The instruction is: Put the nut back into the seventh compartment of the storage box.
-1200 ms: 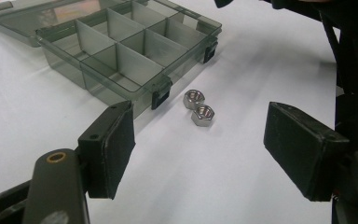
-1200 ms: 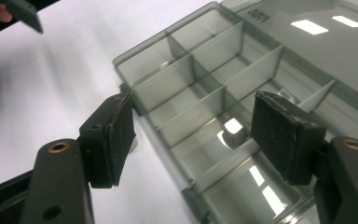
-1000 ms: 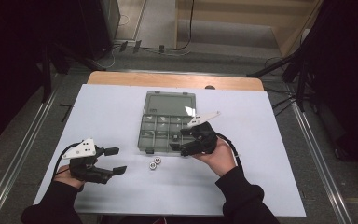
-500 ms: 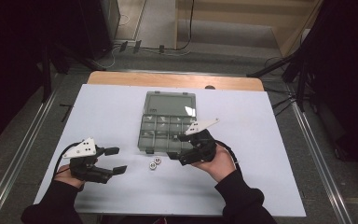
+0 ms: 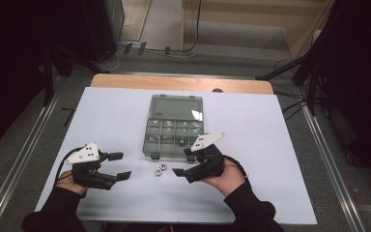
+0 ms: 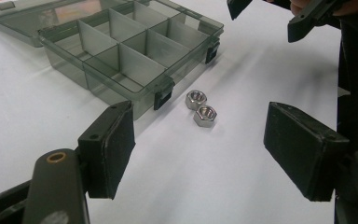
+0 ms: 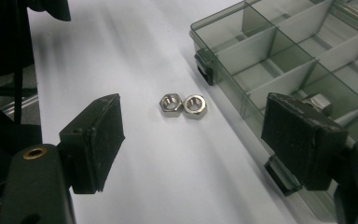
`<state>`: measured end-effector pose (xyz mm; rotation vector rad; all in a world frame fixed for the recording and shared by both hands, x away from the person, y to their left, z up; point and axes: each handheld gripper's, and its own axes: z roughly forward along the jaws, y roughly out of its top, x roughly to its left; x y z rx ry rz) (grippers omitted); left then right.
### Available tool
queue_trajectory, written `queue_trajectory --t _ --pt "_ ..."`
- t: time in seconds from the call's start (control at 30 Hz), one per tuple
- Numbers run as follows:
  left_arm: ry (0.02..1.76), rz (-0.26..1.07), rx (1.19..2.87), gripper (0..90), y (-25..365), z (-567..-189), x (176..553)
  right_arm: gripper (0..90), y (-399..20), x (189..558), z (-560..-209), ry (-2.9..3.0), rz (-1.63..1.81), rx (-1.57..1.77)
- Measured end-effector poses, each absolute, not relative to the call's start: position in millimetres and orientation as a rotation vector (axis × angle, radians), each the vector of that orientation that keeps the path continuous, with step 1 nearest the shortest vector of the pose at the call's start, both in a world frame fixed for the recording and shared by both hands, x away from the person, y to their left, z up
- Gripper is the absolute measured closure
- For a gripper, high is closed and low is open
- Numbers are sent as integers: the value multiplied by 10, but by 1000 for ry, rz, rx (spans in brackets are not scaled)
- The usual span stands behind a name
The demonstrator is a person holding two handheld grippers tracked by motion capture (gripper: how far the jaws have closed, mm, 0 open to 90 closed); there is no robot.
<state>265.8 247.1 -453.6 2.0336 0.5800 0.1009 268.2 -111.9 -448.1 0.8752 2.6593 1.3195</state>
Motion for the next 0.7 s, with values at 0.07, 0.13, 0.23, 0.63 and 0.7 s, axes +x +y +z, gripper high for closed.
queue_trajectory --t 0.07,0.13,0.23,0.63,0.7 --pt "575 102 2032 250 2471 -4537 2659 220 -1096 2667 -4483 2665 1339 871" --pt "577 102 2032 250 2471 -4536 2657 220 -1063 2648 -4483 2670 1321 861" --pt "580 102 2031 251 2473 -4535 2659 220 -1013 2638 -4503 2687 1313 848" --pt "573 103 2034 250 2462 -4537 2659 280 -825 2647 -4597 2729 1197 853" --pt "573 103 2042 251 2460 -4535 2650 302 -791 2650 -4610 2740 1173 859"
